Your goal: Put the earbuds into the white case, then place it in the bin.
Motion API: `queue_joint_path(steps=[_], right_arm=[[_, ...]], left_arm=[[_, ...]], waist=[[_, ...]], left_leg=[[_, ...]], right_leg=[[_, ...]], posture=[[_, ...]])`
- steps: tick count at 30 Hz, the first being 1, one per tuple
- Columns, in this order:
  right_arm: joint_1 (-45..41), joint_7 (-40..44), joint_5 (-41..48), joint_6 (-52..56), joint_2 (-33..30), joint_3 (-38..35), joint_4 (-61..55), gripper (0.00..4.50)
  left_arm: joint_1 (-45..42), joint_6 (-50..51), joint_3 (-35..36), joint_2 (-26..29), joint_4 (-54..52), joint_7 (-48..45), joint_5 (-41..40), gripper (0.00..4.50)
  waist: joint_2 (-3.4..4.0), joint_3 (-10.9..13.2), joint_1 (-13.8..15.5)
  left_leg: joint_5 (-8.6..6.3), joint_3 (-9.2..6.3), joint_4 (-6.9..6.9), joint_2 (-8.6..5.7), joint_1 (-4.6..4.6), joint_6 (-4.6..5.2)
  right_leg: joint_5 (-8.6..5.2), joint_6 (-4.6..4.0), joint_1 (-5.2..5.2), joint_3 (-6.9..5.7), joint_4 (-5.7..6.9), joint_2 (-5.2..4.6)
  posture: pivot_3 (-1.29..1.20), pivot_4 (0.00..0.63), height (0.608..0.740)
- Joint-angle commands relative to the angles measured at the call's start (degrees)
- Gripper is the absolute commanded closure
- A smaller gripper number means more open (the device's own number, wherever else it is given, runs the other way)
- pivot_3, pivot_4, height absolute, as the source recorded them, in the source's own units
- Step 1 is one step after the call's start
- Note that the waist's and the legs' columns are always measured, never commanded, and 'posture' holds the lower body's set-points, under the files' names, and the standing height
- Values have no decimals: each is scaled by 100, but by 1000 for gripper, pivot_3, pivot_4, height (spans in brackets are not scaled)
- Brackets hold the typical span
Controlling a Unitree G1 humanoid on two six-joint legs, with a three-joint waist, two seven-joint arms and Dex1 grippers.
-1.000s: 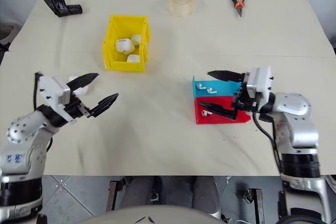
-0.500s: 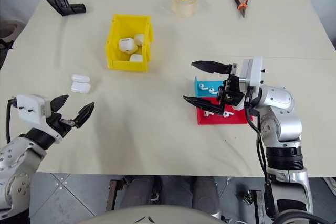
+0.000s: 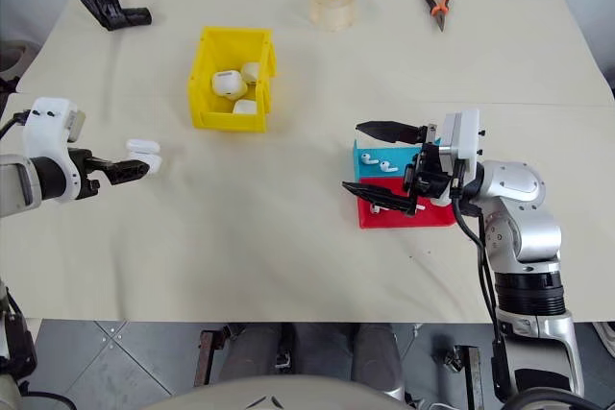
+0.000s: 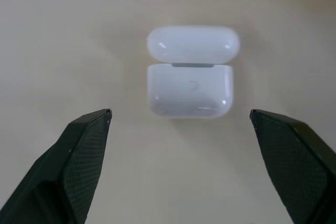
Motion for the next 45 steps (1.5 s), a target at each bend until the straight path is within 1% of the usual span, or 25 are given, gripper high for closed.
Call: queue_joint_path(steps=[1, 5, 9, 15, 20, 23, 26, 27, 29, 32, 34, 36, 38, 40, 42, 43, 45], right_arm=[[80, -52, 81, -23, -36, -67, -361, 0], [195, -155, 107, 8, 0, -56, -524, 0], [278, -245, 125, 19, 26, -51, -631, 0], [379, -343, 143, 11, 54, -46, -728, 0], [405, -382, 144, 11, 87, -22, -768, 0], [436, -390, 157, 26, 90, -23, -787, 0], [459, -413, 164, 34, 92, -22, -793, 0], [463, -418, 169, 38, 87, -27, -794, 0], [451, -422, 168, 39, 78, -37, -773, 0], [456, -426, 161, 45, 49, -68, -757, 0], [476, -442, 148, 56, 20, -99, -754, 0], [504, -450, 133, 72, -25, -147, -750, 0], [551, -461, 135, 112, -119, -234, -775, 0], [607, -502, 149, 157, -227, -330, -812, 0], [680, -512, 146, 187, -391, -437, -855, 0], [703, -501, 154, 201, -454, -477, -868, 0], [849, -528, 162, 252, -675, -688, -935, 0]], left_arm=[[-364, -191, -478, 85, 472, -245, 225, 15], [-644, -165, -883, 20, 767, -386, 365, 15], [-743, -151, -1150, 39, 948, -464, 527, 15], [-810, -414, -1083, -152, 1220, -445, 729, 15], [-771, -406, -1108, -242, 1225, -429, 853, 15], [-728, -373, -1023, -294, 1182, -399, 918, 605], [-635, -203, -910, -341, 1048, -403, 901, 1572], [-585, -138, -866, -350, 977, -397, 895, 1722], [-432, -118, -631, -415, 794, -368, 872, 1722], [-160, -423, 11, -713, 387, -454, 673, 1722], [151, -834, 489, -1000, -72, -701, 380, 1722], [685, -1848, 901, -1348, -730, -1291, -16, 1722], [1471, -3651, 1180, -1871, -1411, -2170, -207, 1722], [2096, -4843, 1150, -2291, -1773, -2748, -260, 1722], [2383, -5832, 957, -2834, -1818, -3093, -303, 1722], [2445, -6197, 871, -3008, -1803, -3209, -297, 1722], [2477, -6884, 309, -3321, -1662, -3555, -93, 1722]], waist=[[0, 0, -24], [0, 0, -41], [0, 0, -34], [0, 0, -18], [0, 0, -12], [0, 0, -13], [0, 0, -15], [0, 0, -18], [0, 0, -23], [0, 0, -19], [0, 0, -1], [-2, 1, -7], [-7, 4, -17], [-7, 4, -23], [-7, 4, -17], [-7, 4, -1], [-7, 4, 45]], left_leg=[[0, 3, -1, 0, 1, 0], [1, 5, -3, 2, 3, -3], [1, 8, -2, 2, 4, -3], [1, 22, -3, 2, 18, -3], [1, 27, -2, 2, 25, -3], [1, 31, -2, 2, 29, -3], [1, 33, -2, 2, 29, -3], [1, 34, -2, 2, 29, -3], [1, 35, -3, 2, 31, -3], [1, 38, -5, 2, 34, -3], [1, 35, -3, 3, 33, -3], [1, 36, -1, 3, 31, -2], [-1, 35, 0, 4, 28, -3], [-3, 37, -2, 5, 23, -6], [-4, 38, -2, 8, 24, -8], [-4, 40, 2, 8, 26, -8], [-4, 39, 10, 8, 27, -8]], right_leg=[[0, 0, -1, 2, 0, 0], [0, -1, -4, 3, 1, 2], [-1, -1, -4, 6, 4, 2], [-1, -1, -2, 20, 11, 2], [-1, -1, 0, 27, 16, 2], [-1, -1, 0, 32, 19, 2], [-1, -1, 0, 35, 19, 2], [-1, -1, 0, 35, 19, 2], [-1, -1, -1, 36, 19, 2], [-1, -1, -1, 40, 21, 2], [-1, -1, 0, 39, 21, 1], [-1, -1, 0, 40, 19, -1], [-1, -1, -2, 39, 16, -2], [0, -1, -6, 39, 9, -2], [-1, -2, -5, 37, 6, 0], [-1, -2, -5, 39, 11, 0], [0, -2, 1, 38, 15, 0]], posture=[[0, 150, 740], [0, 150, 740], [0, 150, 740], [0, 150, 740], [0, 150, 740], [0, 150, 740], [0, 150, 740], [0, 150, 740], [0, 150, 740], [0, 150, 740], [0, 150, 740], [0, 150, 740], [0, 150, 740], [0, 150, 740], [0, 150, 740], [0, 150, 740], [0, 150, 740]])
